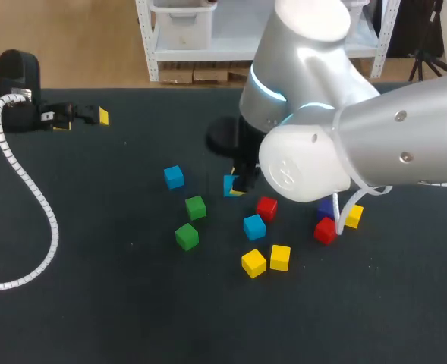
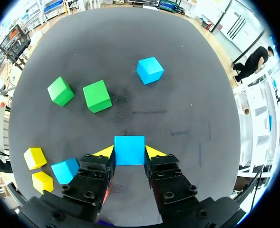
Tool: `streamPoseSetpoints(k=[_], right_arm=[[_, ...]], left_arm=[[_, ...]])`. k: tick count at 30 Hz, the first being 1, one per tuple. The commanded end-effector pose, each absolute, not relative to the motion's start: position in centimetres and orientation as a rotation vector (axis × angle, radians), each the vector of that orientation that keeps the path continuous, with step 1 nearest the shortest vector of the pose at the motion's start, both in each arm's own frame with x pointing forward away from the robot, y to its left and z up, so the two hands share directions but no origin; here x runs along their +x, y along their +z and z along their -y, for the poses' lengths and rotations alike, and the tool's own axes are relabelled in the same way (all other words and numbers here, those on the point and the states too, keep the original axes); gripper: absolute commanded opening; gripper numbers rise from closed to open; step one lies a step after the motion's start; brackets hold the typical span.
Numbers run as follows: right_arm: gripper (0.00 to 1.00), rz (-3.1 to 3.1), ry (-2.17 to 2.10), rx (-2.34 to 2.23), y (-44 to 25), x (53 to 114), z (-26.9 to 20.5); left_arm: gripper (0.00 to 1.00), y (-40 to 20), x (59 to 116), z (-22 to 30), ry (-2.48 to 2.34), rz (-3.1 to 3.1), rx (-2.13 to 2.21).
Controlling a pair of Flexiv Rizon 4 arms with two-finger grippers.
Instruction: Place the blue cubes, place green cubes on the blue cubes, place the yellow cubes on the green cubes, then place the red cubes on the yellow cubes, and place purple cube on the red cubes.
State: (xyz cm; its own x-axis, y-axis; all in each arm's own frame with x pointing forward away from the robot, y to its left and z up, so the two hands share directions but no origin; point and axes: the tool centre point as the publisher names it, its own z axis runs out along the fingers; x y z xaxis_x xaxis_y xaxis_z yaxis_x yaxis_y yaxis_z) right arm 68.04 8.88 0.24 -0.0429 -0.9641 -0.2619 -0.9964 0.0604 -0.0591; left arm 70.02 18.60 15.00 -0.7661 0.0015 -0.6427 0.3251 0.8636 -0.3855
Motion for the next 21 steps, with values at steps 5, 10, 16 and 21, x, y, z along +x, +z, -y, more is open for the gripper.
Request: streamPoseSetpoints(k=[5,10,16,21], right_arm=[[0.00,-2.117,0.193,-2.004,-0.32,68.42,-9.04],[0.00,-2.118,0.186,-2.009,-0.39,68.44,-9.01],[0.00,-2.123,0.175,-2.001,-0.47,68.62,-9.02],[0.00,-2.128,0.174,-1.998,-0.63,68.79,-8.95]], left_arm=[[1.00,15.04,70.00,-18.56,-0.639,-2.375,0.234],[1.00,15.04,70.00,-18.56,-0.639,-2.375,0.234],[1.00,15.04,70.00,-18.56,-0.639,-2.375,0.234],[1.00,15.04,70.00,-18.56,-0.639,-2.375,0.234]])
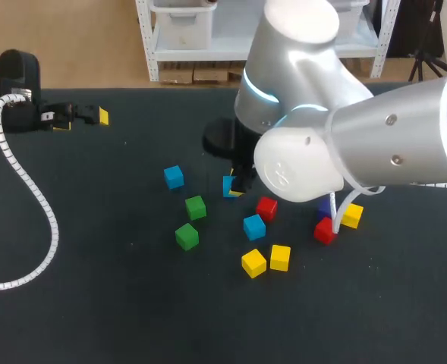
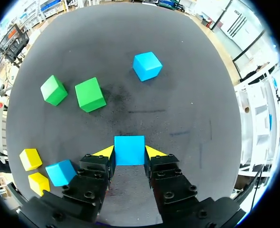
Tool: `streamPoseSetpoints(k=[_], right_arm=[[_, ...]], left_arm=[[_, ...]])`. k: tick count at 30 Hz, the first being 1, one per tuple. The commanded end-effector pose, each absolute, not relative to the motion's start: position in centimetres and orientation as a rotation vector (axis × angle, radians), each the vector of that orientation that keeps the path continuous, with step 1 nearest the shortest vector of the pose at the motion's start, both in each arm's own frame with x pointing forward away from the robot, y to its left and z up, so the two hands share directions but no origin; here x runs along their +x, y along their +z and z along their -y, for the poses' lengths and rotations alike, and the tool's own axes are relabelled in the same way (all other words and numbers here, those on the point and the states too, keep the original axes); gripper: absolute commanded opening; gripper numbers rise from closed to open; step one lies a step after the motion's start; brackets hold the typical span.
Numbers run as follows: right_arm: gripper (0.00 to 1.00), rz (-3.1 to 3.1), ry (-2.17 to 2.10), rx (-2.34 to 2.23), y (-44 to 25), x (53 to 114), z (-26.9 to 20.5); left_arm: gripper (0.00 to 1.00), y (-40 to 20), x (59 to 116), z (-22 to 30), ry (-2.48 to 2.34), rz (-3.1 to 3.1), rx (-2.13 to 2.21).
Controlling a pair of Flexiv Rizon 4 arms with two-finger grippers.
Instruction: Place the blue cubes, place green cubes on the blue cubes, place the yellow cubes on the green cubes, then place the red cubes on the yellow cubes, and place purple cube on the red cubes.
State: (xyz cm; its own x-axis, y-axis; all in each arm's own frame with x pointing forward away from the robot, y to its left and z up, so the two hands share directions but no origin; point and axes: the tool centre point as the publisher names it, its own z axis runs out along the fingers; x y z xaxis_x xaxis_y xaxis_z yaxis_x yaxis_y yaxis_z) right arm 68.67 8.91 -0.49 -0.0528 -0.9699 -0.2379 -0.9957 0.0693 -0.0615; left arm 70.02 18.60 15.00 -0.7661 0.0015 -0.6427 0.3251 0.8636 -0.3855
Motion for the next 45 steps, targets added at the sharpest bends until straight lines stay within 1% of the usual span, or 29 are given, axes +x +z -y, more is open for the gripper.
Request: streamPoseSetpoints(k=[1,36,37,41,42,45], right_arm=[[0.00,-2.128,0.173,-1.998,-0.64,68.82,-8.93],[0.00,-2.120,0.181,-2.008,-0.96,69.25,-8.97],[0.02,-2.120,0.182,-2.008,-0.96,69.23,-8.97],[0.33,-2.123,0.183,-2.010,-1.00,69.19,-8.94],[0.38,-2.124,0.184,-2.011,-1.01,69.19,-8.93],[0.43,-2.125,0.183,-2.012,-1.06,69.20,-8.89]], left_arm=[[1.00,15.04,70.00,-18.56,-0.639,-2.375,0.234],[1.00,15.04,70.00,-18.56,-0.639,-2.375,0.234],[1.00,15.04,70.00,-18.56,-0.639,-2.375,0.234],[1.00,15.04,70.00,-18.56,-0.639,-2.375,0.234],[1.00,15.04,70.00,-18.56,-0.639,-2.375,0.234],[1.00,15.04,70.00,-18.56,-0.639,-2.375,0.234]])
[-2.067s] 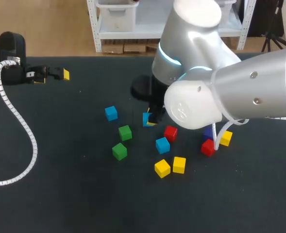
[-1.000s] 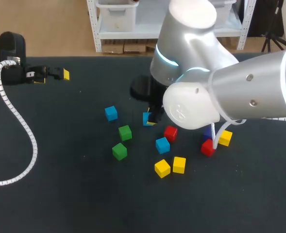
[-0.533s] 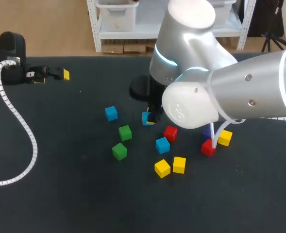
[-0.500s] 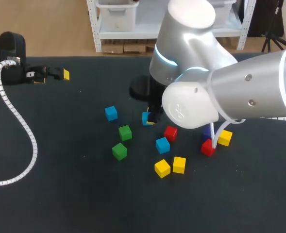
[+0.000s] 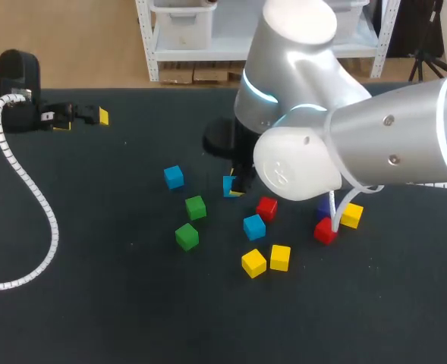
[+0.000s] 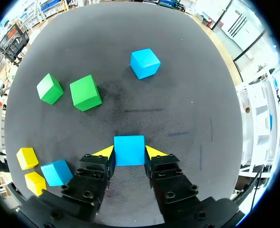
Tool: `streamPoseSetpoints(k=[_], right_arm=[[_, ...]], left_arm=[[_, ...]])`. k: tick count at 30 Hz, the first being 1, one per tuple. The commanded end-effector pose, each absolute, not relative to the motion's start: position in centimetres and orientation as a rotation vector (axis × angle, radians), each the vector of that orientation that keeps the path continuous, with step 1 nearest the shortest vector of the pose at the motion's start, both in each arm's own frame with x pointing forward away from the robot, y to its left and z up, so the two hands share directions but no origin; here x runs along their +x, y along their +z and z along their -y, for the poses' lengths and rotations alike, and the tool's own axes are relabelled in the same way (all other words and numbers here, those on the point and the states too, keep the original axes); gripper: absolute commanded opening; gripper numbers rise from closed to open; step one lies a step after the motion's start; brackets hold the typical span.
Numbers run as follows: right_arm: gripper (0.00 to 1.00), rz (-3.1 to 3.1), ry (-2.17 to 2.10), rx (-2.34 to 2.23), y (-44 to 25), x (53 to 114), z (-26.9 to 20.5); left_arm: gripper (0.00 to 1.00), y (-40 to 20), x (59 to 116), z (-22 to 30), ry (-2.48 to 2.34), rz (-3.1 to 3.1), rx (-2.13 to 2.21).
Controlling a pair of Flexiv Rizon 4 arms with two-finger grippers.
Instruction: Place the blue cubes, place green cubes on the blue cubes, place the yellow cubes on the green cubes, then place the red cubes on the yellow cubes, and place purple cube on the red cubes.
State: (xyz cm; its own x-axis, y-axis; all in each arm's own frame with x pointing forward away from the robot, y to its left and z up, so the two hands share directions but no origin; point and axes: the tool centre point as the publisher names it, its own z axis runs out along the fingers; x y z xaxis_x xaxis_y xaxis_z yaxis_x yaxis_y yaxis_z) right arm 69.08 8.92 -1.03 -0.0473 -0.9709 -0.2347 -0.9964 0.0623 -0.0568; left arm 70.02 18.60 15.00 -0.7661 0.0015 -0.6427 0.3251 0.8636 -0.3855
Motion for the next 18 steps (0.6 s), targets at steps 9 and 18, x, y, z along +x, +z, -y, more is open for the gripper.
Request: streamPoseSetpoints(k=[9,18], right_arm=[[1.00,-2.130,0.173,-2.013,-0.6,69.2,-8.3],[1.00,-2.091,0.172,-1.966,3.4,68.2,-5.7]], left_arm=[[1.00,15.0,70.0,-18.6,-0.639,-2.375,0.234],[1.00,15.0,70.0,-18.6,-0.639,-2.375,0.234]])
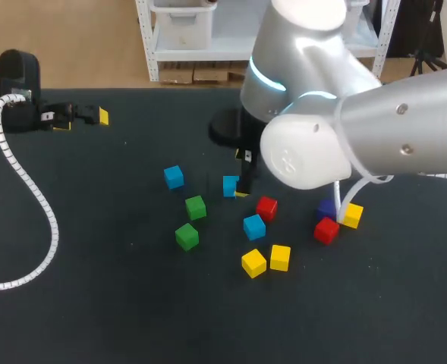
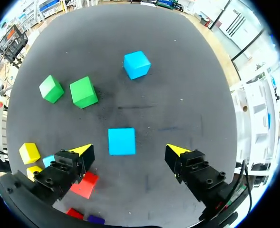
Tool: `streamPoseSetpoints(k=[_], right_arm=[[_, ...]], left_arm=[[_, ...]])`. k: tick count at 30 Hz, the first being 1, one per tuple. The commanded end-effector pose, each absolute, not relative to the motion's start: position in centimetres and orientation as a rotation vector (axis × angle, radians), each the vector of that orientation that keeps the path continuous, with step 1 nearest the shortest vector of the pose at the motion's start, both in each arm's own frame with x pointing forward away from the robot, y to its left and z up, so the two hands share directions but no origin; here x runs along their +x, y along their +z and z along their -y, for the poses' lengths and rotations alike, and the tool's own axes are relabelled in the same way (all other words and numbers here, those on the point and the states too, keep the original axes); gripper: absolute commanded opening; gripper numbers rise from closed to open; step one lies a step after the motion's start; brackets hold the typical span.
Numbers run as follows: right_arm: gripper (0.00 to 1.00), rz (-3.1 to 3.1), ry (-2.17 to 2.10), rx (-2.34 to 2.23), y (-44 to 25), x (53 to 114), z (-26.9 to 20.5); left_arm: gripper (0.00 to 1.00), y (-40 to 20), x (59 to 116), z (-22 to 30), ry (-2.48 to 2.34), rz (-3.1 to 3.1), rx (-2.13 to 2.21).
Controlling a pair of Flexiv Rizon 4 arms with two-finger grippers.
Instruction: Place the blue cubes, place green cubes on the blue cubes, place the yellow cubes on the green cubes, then place the red cubes on the yellow cubes, and place purple cube on the red cubes.
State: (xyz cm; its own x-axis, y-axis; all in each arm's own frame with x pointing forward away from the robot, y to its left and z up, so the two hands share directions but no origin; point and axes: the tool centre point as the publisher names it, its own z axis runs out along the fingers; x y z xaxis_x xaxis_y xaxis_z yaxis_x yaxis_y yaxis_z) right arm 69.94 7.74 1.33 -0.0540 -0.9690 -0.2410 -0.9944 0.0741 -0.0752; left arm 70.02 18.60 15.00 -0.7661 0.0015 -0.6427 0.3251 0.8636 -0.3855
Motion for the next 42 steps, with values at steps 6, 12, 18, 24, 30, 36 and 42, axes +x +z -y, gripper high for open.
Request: streamPoseSetpoints(k=[6,12,18,24,30,36,42], right_arm=[[1.00,-2.008,0.310,-2.032,5.6,66.5,-4.0],[1.00,-1.939,0.350,-2.107,6.9,63.9,-2.7],[1.00,-1.904,0.362,-2.158,6.6,61.6,-2.4],[1.00,-1.868,0.374,-2.198,5.6,59.6,-2.8],[0.80,-1.802,0.359,-2.249,4.6,57.9,-3.7],[0.49,-1.762,0.382,-2.289,3.5,57.1,-4.7],[0.50,-1.737,0.388,-2.314,2.8,57.3,-5.3]], left_arm=[[1.00,15.0,70.0,-18.6,-0.639,-2.375,0.234],[1.00,15.0,70.0,-18.6,-0.639,-2.375,0.234],[1.00,15.0,70.0,-18.6,-0.639,-2.375,0.234],[1.00,15.0,70.0,-18.6,-0.639,-2.375,0.234],[1.00,15.0,70.0,-18.6,-0.639,-2.375,0.234],[1.00,15.0,70.0,-18.6,-0.639,-2.375,0.234],[1.00,15.0,70.0,-18.6,-0.639,-2.375,0.234]])
